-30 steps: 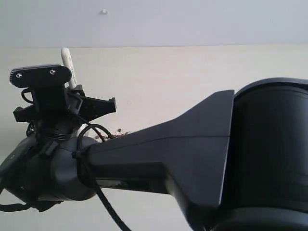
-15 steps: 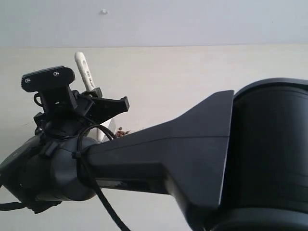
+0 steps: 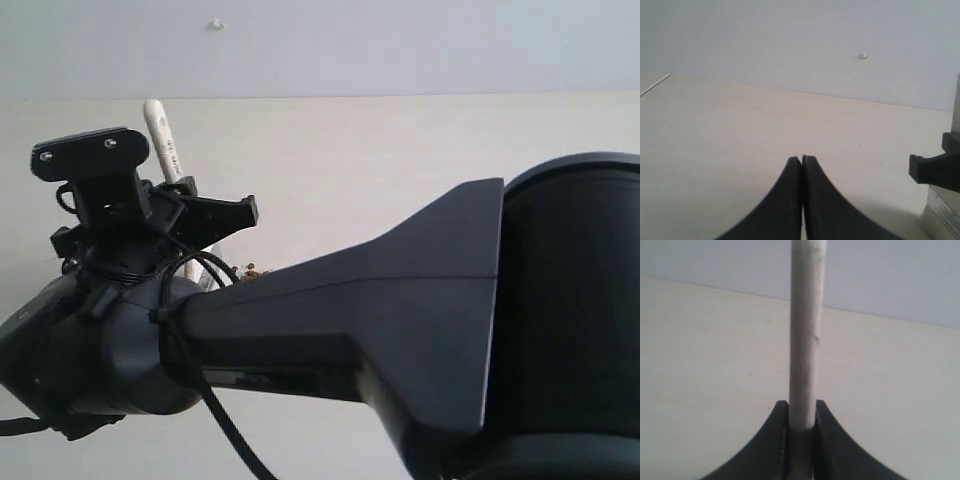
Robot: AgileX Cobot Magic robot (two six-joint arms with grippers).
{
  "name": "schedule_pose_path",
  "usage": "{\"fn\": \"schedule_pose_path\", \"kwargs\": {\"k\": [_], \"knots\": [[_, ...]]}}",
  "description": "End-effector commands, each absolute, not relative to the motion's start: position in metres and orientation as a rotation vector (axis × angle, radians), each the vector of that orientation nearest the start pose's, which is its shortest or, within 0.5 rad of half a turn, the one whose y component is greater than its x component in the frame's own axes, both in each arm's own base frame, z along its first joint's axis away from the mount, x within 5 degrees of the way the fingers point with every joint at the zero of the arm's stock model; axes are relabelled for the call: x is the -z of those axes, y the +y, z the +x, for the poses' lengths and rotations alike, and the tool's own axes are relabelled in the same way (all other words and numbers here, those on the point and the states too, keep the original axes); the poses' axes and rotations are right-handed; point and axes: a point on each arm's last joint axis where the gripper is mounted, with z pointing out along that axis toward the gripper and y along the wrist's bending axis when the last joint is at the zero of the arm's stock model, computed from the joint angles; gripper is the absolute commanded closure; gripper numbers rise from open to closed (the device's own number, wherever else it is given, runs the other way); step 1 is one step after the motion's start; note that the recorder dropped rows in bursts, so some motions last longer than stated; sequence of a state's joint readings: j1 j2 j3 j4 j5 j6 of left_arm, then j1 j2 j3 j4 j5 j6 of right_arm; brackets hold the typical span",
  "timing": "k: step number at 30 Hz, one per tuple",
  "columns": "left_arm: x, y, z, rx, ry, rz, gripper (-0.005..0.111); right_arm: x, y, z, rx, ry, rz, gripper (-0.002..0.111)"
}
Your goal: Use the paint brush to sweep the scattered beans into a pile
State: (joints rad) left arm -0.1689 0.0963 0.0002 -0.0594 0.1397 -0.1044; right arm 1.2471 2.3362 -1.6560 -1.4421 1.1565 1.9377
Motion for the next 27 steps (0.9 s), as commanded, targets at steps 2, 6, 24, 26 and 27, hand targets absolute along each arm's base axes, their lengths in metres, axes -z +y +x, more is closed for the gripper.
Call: {"fn": "schedule_pose_path", "kwargs": {"k": [2,6,24,26,27], "knots": [[-0.195,-0.012,0.062,0.266,1.723,0.006,0.107,-0.168,0.443,0.199,0.018,1.809,-0.335,0.108],[-0.195,-0.012,0.062,0.266,1.723,0.006,0.107,-0.182,0.441,0.187,0.025,1.764,-0.4,0.108],[-0.195,-0.012,0.062,0.266,1.723,0.006,0.107,-0.213,0.3,0.163,-0.097,1.846,-0.794,0.108],[-0.195,-0.012,0.062,0.266,1.723,0.006,0.107,-0.22,0.289,0.162,-0.098,1.826,-0.89,0.108],[-0.195,-0.012,0.062,0.266,1.723,0.006,0.107,-0.225,0.284,0.161,-0.112,1.805,-0.962,0.108]]}}
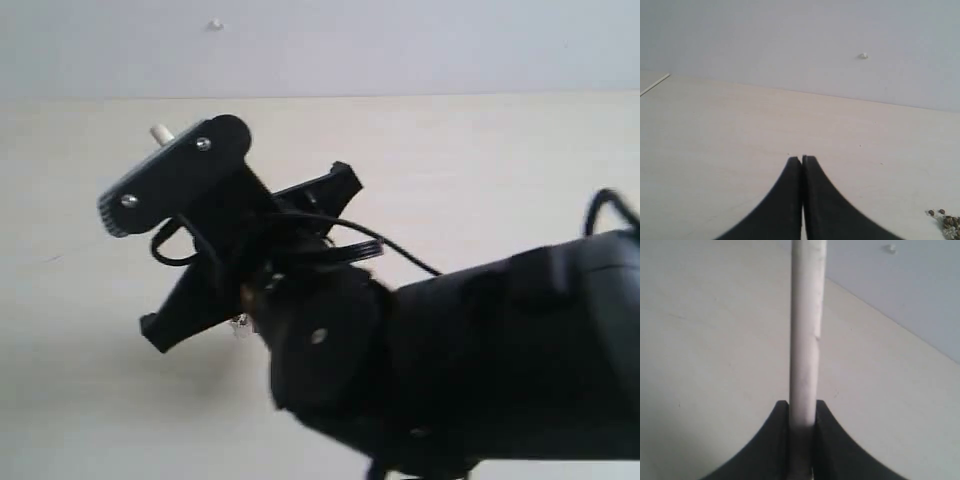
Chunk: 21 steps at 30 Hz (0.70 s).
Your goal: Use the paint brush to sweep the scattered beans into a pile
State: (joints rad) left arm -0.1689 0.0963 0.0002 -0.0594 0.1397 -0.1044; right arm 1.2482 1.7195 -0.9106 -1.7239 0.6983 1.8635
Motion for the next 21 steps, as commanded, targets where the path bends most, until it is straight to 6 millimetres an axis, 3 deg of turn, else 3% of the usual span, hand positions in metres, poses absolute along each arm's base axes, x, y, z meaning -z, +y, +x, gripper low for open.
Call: {"fn": "schedule_pose_path", "kwargs": {"k": [1,6,10,14,18,21], "knots": [[-0.195,-0.012,0.062,0.266,1.723,0.006,0.107,-0.233,0.282,0.159,-0.145,1.771,-1.041,0.108],[-0.195,-0.012,0.062,0.266,1.723,0.006,0.107,-0.273,0.268,0.146,-0.419,1.539,-1.377,0.108],[-0.195,-0.012,0.062,0.266,1.723,0.006,0.107,-0.298,0.246,0.145,-0.606,1.442,-1.43,0.108],[-0.195,-0.012,0.062,0.266,1.723,0.006,0.107,-0.304,0.231,0.15,-0.738,1.39,-1.487,0.108],[-0.195,-0.012,0.062,0.266,1.723,0.006,0.107,-0.308,0.226,0.144,-0.988,1.233,-1.568,0.108],[-0.195,-0.012,0.062,0.266,1.723,0.006,0.107,-0.307,0.225,0.147,-1.079,1.175,-1.569,0.108]]}}
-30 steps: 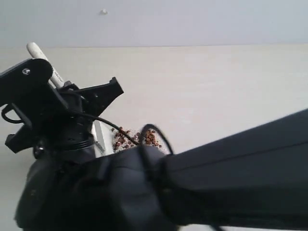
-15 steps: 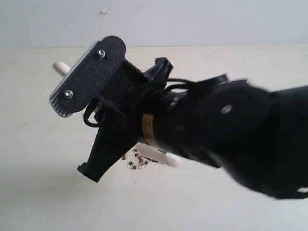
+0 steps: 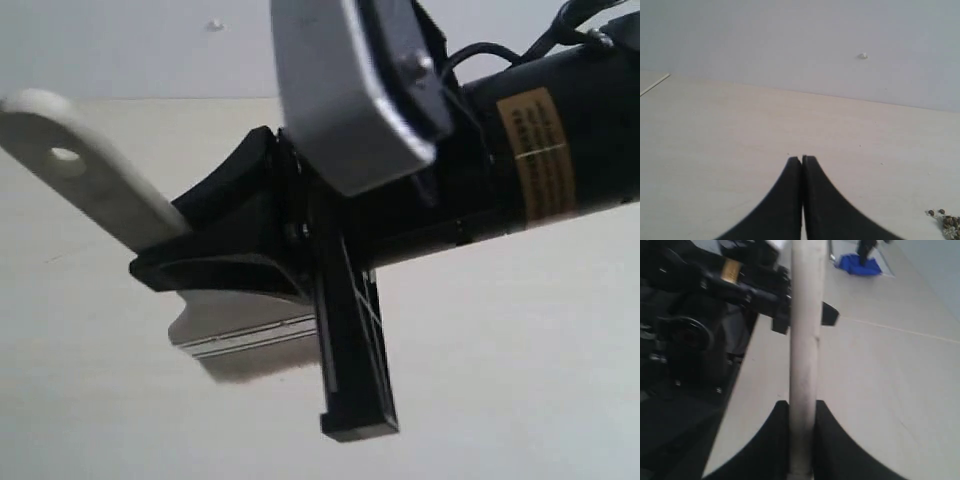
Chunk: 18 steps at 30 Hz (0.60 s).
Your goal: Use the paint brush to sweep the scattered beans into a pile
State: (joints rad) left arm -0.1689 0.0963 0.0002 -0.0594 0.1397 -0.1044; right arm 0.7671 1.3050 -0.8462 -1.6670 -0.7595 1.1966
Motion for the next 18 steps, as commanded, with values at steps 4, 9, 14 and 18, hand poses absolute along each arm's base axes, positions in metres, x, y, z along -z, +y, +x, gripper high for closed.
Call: {"fn": "schedule_pose_path", "kwargs": {"k": [4,9,14,18], "knots": [[-0.195,-0.012,0.062,0.266,1.723,0.006,0.107,-0.296,0.223,0.152,-1.174,1.132,-1.546,0.108],[-0.195,-0.012,0.062,0.266,1.723,0.006,0.107,-0.259,0.215,0.152,-1.245,1.046,-1.402,0.108],[-0.195,-0.012,0.062,0.266,1.723,0.006,0.107,-0.213,0.204,0.157,-1.111,1.118,-1.277,0.108],[-0.195,-0.012,0.062,0.266,1.723,0.006,0.107,-0.19,0.204,0.161,-1.081,1.185,-1.274,0.108]]}}
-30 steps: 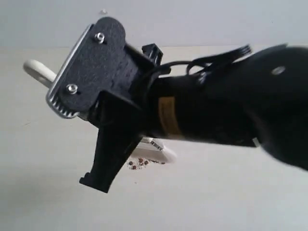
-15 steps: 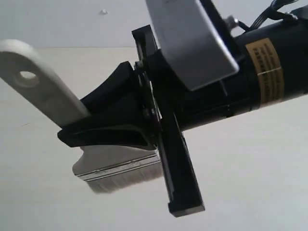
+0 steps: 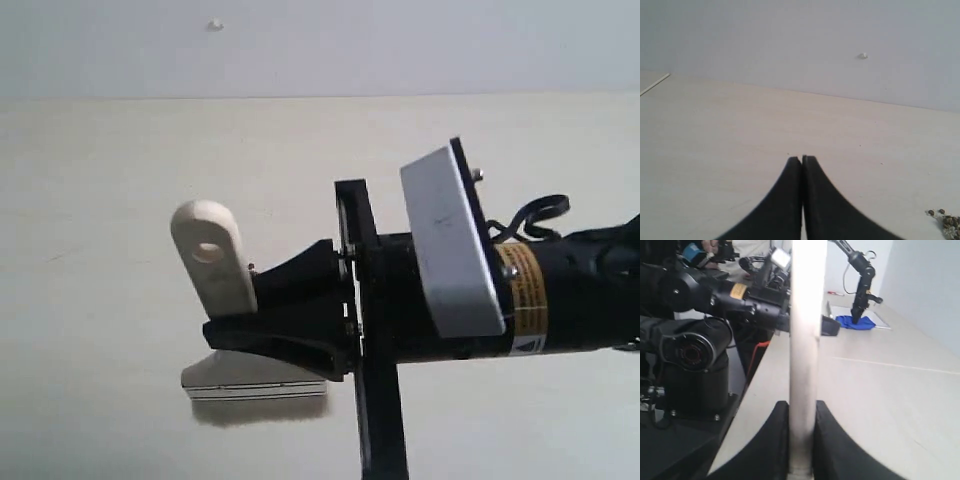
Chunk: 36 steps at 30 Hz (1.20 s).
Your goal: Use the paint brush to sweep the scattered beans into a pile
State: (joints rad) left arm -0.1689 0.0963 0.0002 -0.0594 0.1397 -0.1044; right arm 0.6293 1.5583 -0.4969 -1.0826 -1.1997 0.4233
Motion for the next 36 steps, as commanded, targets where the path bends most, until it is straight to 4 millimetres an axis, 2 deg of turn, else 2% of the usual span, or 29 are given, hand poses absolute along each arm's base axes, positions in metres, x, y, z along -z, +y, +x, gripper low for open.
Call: {"fn": "schedule_pose_path", "kwargs": {"k": [1,4,9,13,16,18,25,32,36], "knots": [[-0.195,-0.012,0.062,0.266,1.723,0.006,0.107,-0.186,0.205,0.163,-1.07,1.193,-1.273,0.108],[-0.195,-0.012,0.062,0.266,1.723,0.006,0.107,-0.167,0.21,0.179,-1.033,1.283,-1.2,0.108],[-0.195,-0.012,0.062,0.266,1.723,0.006,0.107,-0.139,0.222,0.2,-1.027,1.351,-1.196,0.108],[-0.195,-0.012,0.062,0.266,1.723,0.006,0.107,-0.129,0.229,0.22,-1.009,1.376,-1.15,0.108],[-0.195,-0.012,0.062,0.266,1.723,0.006,0.107,-0.126,0.224,0.237,-0.978,1.4,-1.1,0.108],[-0.195,-0.012,0.062,0.266,1.723,0.006,0.107,-0.128,0.217,0.25,-0.974,1.421,-1.052,0.108],[-0.195,-0.012,0.062,0.266,1.723,0.006,0.107,-0.135,0.22,0.263,-0.99,1.396,-1.036,0.108],[-0.195,-0.012,0.062,0.266,1.723,0.006,0.107,-0.144,0.222,0.26,-1.025,1.374,-1.061,0.108],[-0.195,-0.012,0.062,0.266,1.723,0.006,0.107,-0.168,0.221,0.257,-1.057,1.338,-1.041,0.108]]}}
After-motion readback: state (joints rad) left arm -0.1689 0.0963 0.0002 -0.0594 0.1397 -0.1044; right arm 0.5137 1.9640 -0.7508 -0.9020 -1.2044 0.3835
